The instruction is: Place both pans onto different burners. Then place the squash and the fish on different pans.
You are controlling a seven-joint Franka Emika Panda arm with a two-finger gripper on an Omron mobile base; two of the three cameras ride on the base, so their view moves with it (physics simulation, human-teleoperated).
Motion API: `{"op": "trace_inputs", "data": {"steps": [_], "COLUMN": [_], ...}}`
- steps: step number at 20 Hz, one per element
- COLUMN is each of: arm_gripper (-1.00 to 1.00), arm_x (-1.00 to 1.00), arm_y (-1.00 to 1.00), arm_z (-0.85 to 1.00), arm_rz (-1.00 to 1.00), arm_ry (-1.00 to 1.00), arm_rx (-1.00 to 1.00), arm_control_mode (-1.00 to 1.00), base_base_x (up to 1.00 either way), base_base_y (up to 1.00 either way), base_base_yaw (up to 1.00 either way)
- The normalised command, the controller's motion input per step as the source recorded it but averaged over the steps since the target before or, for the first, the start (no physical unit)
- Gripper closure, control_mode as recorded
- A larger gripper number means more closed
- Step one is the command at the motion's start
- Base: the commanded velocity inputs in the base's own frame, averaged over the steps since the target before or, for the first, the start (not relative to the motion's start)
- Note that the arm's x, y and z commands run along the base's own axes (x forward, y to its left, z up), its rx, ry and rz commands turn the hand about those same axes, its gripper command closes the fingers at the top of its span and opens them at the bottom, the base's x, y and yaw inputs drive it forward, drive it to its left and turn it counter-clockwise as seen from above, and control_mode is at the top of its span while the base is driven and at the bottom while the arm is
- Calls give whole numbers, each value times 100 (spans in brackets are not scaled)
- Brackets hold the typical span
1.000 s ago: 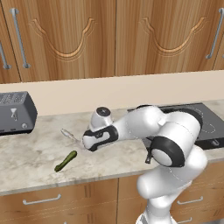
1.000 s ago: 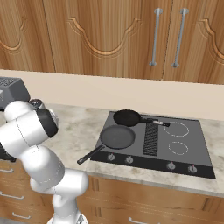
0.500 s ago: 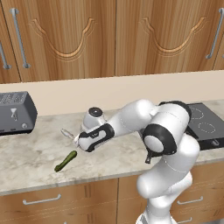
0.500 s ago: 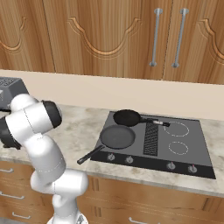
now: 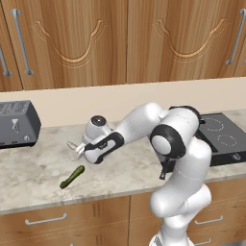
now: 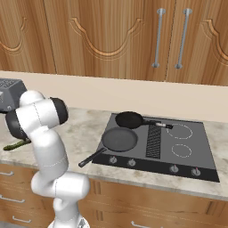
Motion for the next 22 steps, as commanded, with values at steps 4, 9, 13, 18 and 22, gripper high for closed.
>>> {"op": "trace_inputs", "data": {"steps": [4, 9, 13, 18, 22], "arm_gripper": [-100, -100, -100, -100, -100], "arm_x": [38, 23, 23, 27, 35], "arm_y": [24, 26, 24, 11, 0], "arm_z": [0, 0, 0, -6, -23], "arm_rz": [0, 0, 0, 0, 0], "arm_ry": [0, 0, 0, 0, 0], "arm_rx": [0, 0, 0, 0, 0], "arm_control_mode": [-100, -100, -100, -100, -100], "base_base_x": [0, 0, 0, 0, 0], "base_base_y": [0, 0, 0, 0, 0], "base_base_yaw": [0, 0, 0, 0, 0]}}
